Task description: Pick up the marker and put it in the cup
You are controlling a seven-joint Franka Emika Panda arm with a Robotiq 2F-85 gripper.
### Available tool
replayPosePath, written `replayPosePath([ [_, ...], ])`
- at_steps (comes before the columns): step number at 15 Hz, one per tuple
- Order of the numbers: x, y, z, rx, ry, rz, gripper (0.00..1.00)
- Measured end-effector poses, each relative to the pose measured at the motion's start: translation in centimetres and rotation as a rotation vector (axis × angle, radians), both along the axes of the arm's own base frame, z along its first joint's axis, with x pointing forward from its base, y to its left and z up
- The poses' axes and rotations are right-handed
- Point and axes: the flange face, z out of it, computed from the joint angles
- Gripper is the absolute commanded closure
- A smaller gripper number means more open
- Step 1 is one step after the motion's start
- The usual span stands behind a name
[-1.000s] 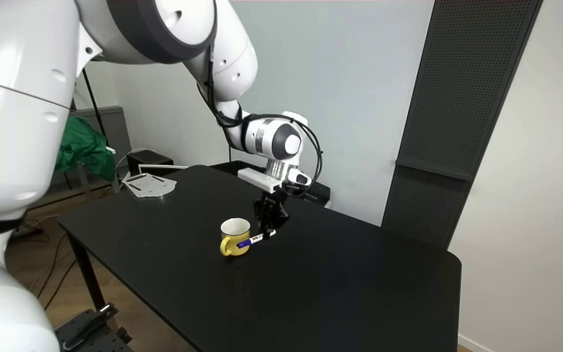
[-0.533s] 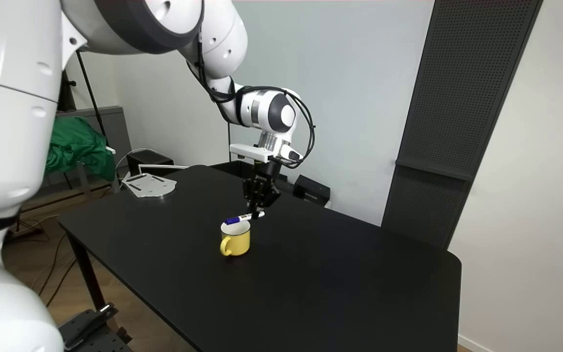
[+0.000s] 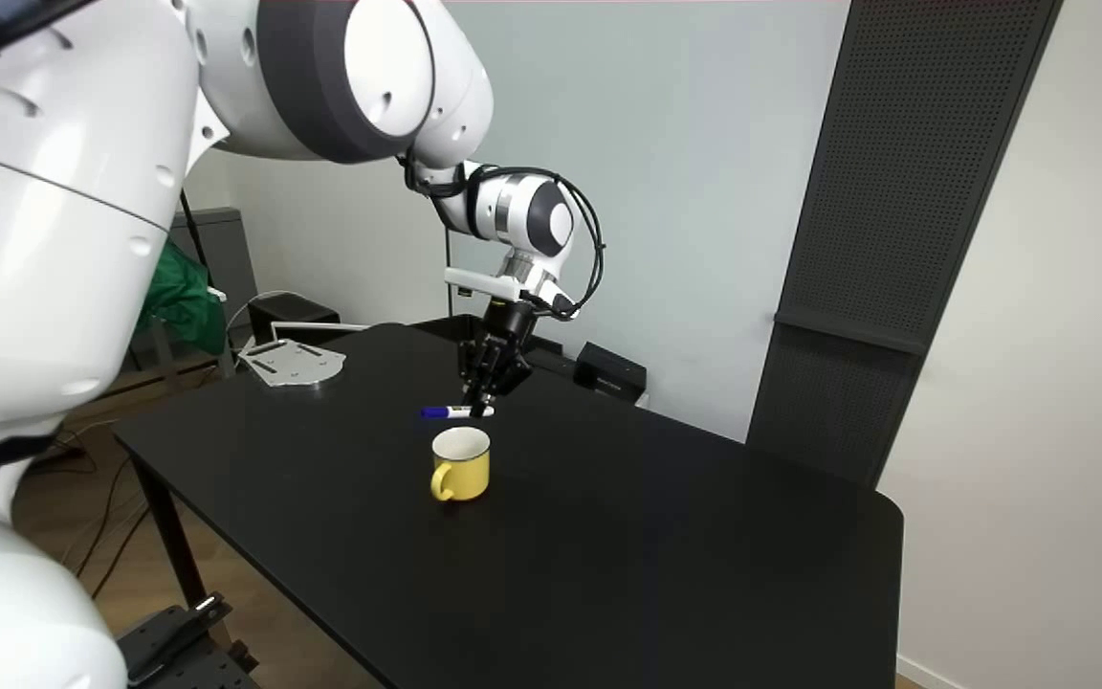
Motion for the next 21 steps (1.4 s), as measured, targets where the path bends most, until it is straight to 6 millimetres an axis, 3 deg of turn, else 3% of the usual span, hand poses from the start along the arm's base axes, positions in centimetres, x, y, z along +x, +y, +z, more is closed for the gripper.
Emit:
replayPosePath([
  [1,0.1,0.0,-0.1,0.001,0.001,0.001,0.96],
  [5,0.0,-0.2,-0.6,-0.002,0.011,-0.001,0.96],
  [10,0.4,0.1,-3.2,0.004,0.073,0.017,0.96],
  [21,3.3,5.3,-6.8,0.026,0.147,0.129,0.96],
])
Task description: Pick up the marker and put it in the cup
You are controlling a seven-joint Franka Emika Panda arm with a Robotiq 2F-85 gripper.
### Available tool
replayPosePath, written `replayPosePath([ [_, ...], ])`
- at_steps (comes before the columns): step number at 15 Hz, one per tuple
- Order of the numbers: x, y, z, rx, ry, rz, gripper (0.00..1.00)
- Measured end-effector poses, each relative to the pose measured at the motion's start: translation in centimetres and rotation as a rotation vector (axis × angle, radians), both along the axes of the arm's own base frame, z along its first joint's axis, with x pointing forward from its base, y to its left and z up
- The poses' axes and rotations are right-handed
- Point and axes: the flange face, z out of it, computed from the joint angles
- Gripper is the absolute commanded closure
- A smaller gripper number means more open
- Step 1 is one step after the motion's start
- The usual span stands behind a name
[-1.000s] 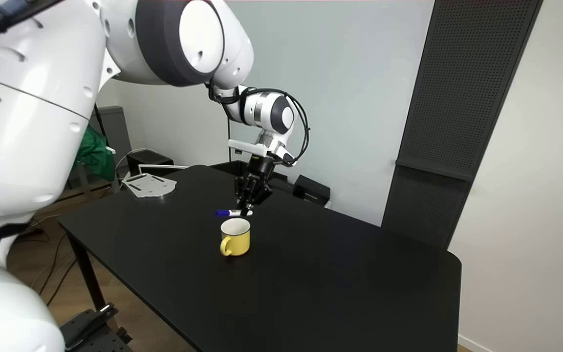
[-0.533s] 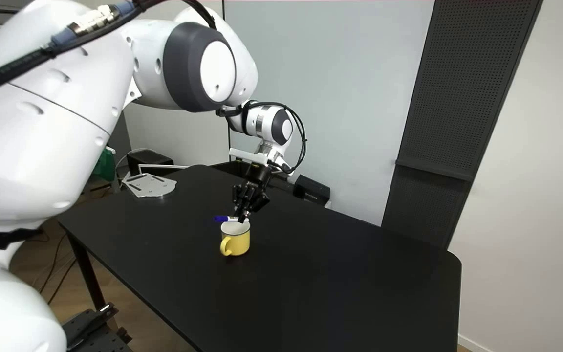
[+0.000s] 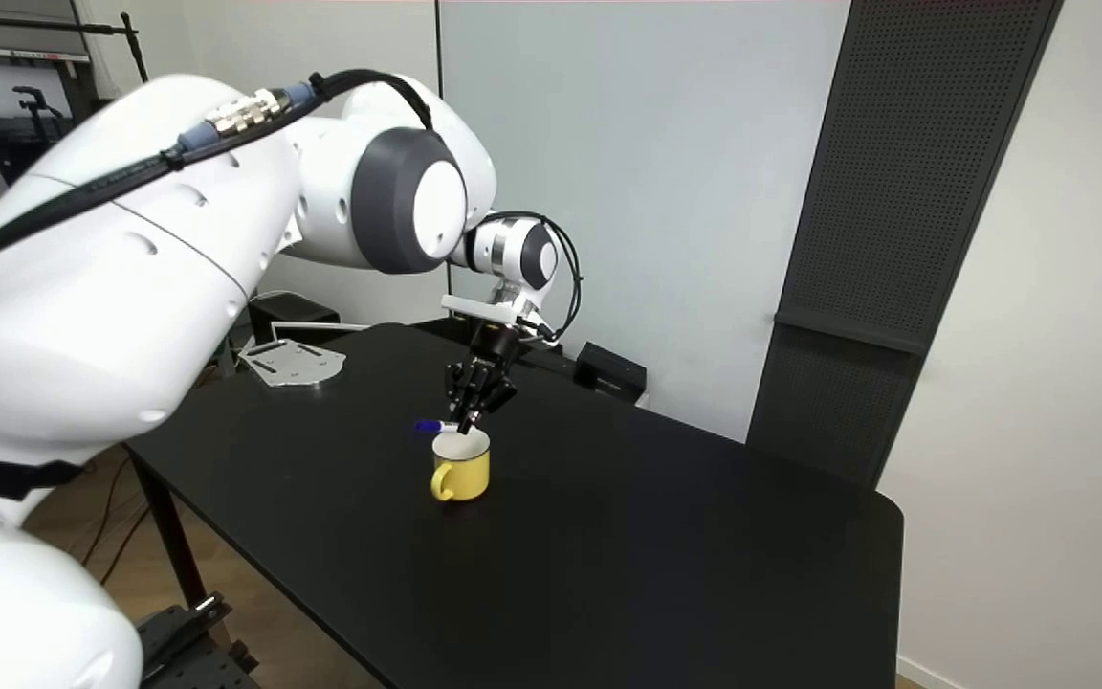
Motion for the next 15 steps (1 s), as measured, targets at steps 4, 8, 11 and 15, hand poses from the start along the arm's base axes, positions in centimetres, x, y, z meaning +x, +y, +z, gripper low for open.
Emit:
replayPosePath([
  [4,0.5,0.7,-1.0,0.010,0.030,0.024,0.56],
  [8,1.0,0.7,-1.8,0.014,0.056,0.029,0.30],
  [11,1.4,0.6,-2.2,0.017,0.063,0.027,0.10],
  [15,1.9,0.5,-2.2,0.028,0.065,0.011,0.00],
])
